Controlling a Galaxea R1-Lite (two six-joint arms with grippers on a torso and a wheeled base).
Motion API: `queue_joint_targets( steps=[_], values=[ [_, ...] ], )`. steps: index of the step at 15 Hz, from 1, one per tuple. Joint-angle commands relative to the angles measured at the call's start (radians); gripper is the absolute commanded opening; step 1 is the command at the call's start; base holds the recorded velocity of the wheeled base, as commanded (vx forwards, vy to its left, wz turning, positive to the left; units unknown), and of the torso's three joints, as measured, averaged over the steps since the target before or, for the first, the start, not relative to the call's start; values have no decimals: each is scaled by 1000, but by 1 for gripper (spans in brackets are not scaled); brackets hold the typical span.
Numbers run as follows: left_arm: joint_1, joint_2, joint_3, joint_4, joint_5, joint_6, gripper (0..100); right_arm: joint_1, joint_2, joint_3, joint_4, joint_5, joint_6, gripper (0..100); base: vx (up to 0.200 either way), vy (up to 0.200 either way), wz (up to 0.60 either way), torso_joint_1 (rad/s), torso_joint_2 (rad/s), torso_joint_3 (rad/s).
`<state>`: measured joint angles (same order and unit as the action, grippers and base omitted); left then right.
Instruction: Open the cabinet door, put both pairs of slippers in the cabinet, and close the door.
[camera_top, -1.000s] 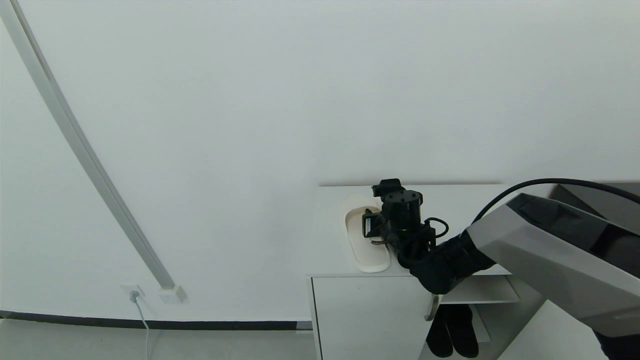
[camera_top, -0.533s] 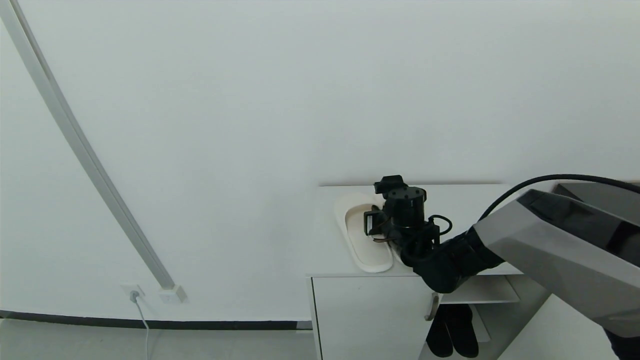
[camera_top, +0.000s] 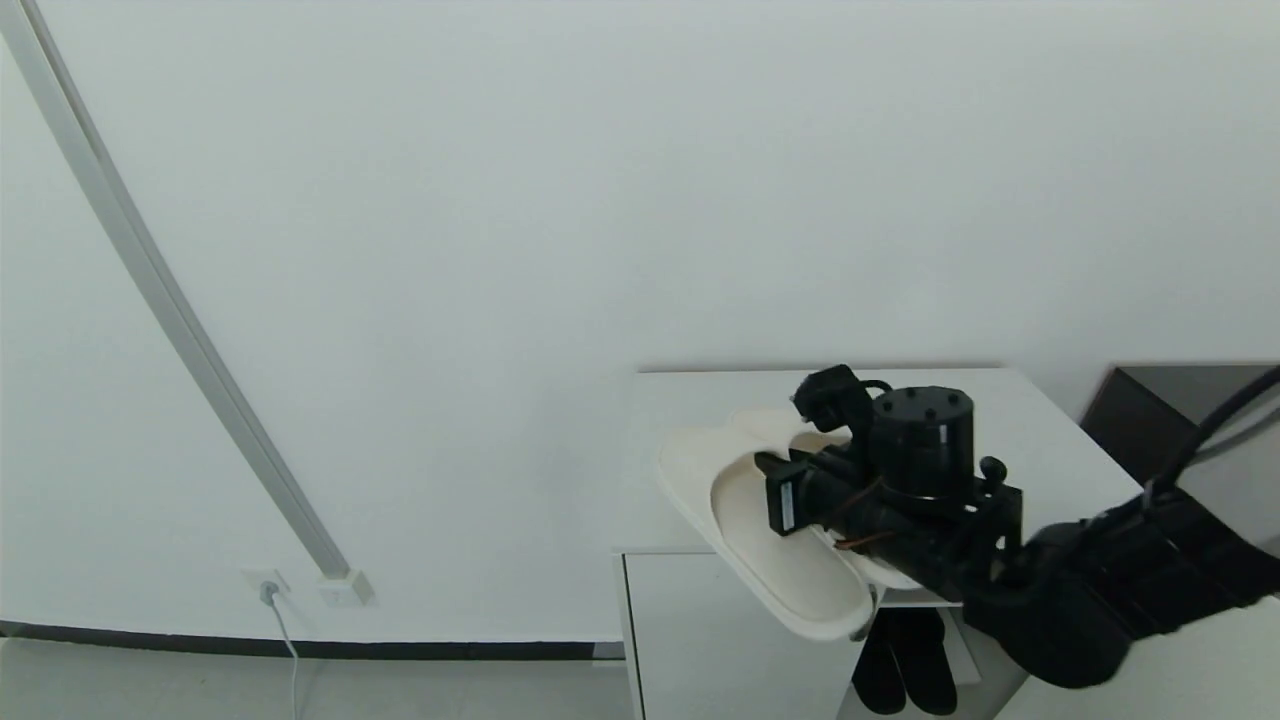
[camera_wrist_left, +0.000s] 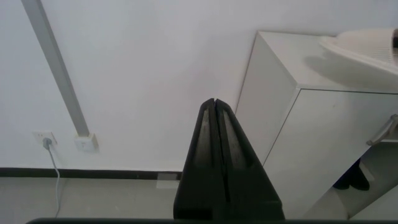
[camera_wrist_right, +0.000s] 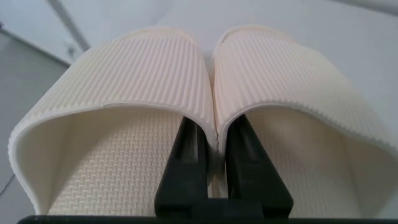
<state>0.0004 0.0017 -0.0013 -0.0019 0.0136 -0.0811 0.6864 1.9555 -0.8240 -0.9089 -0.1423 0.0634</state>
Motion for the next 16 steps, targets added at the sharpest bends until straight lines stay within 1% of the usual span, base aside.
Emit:
queue_joint_targets(
  steps=[1,3,10,16],
  values=[
    [1,0,0,0,0,0,0,28,-193,201,-28,84,-1,0,0,0,0,0,0,0],
    [1,0,0,0,0,3,0,42,-233,244,-28,83,-2,0,0,0,0,0,0,0],
    [0,0,0,-1,0,-2,0,82,-222,243,-28,72,-4,0,0,0,0,0,0,0],
    [1,1,0,-1,0,-3,0,84,-227,247,-28,72,-4,0,-200,0,0,6,0,4]
  ],
)
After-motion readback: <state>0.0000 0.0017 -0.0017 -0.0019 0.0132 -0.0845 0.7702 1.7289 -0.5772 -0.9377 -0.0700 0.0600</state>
